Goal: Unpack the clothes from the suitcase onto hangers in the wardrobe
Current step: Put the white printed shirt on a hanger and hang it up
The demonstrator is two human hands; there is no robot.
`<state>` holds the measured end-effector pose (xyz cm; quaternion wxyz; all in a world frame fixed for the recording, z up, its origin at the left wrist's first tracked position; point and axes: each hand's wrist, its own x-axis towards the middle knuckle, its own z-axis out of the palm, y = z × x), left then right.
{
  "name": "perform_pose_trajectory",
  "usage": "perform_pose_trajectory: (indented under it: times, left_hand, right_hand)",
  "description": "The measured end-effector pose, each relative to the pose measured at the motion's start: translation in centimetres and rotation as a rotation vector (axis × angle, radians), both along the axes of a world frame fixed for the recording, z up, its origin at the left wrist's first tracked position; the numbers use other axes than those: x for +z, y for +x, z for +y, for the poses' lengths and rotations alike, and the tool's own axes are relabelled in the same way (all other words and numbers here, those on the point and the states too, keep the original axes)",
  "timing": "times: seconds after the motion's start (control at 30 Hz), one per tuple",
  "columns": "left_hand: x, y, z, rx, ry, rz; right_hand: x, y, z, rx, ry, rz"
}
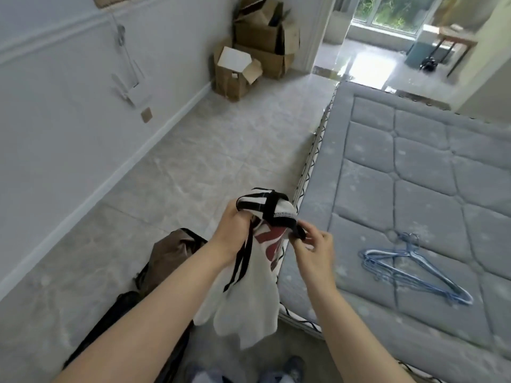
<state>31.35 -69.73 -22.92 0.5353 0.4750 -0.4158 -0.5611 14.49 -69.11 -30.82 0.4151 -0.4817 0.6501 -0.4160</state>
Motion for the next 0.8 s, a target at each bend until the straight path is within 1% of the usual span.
perform_pose_trajectory:
  times: [0.07,0.13,0.17,0.2,0.27,0.33,0.4,0.5,0.6,0.7,0.73,0.8]
  left_hand:
    - [0.5,-3.7,-1.0,-0.039,0.095,0.163]
    - [0.8,-7.3,-2.1,-0.084,0.219,0.255]
    - [0.7,-8.6,-2.6,-0.091,0.278,0.235]
    - [0.8,-10.6,-3.4,-0.082,0.294,0.137]
    - [1.0,-13.3,-4.7,-0.044,0.205,-0.099]
    - [1.7,-15.7,-5.6,-0.061,0.073,-0.219]
    - [2.4,-18.1,-6.3,-0.084,0.012,-0.260]
    - [2.5,-20.8,-7.5,-0.075,0.023,-0.355]
    - [2.7,-22.6,-8.5,-0.116,0.047,-0.408]
    - [3.0,-24.4,-9.5,-0.182,0.055,-0.418]
    - [3.2,-24.8,-9.6,-0.191,0.059,-0.402]
    - [3.5,-25.8,-10.0,-0.222,0.069,-0.376]
  right_hand:
    - [0.5,-4.5,-0.8,-0.061,-0.021,0.013]
    - [1.4,-9.4,-1.4,-0.168,-0.074,-0.059]
    - [2.0,-11.5,-1.6,-0.220,-0.115,-0.106]
    - [2.8,-14.4,-1.7,-0.270,-0.169,-0.137]
    - [4.6,-19.0,-1.8,-0.309,-0.262,-0.151]
    - [6.3,-22.6,-1.9,-0.296,-0.336,-0.112]
    - [8.0,-25.5,-2.0,-0.274,-0.408,-0.072]
    - [9.6,-28.8,-2.1,-0.179,-0.460,-0.014]
    - [10.3,-31.6,-2.1,-0.086,-0.409,-0.008]
    - [10.6,-34.0,-1.6,-0.084,-0.352,-0.003]
    - [10.6,-34.5,-1.5,-0.094,-0.337,0.039]
    - [10.6,-35.5,-1.2,-0.117,-0.293,0.186]
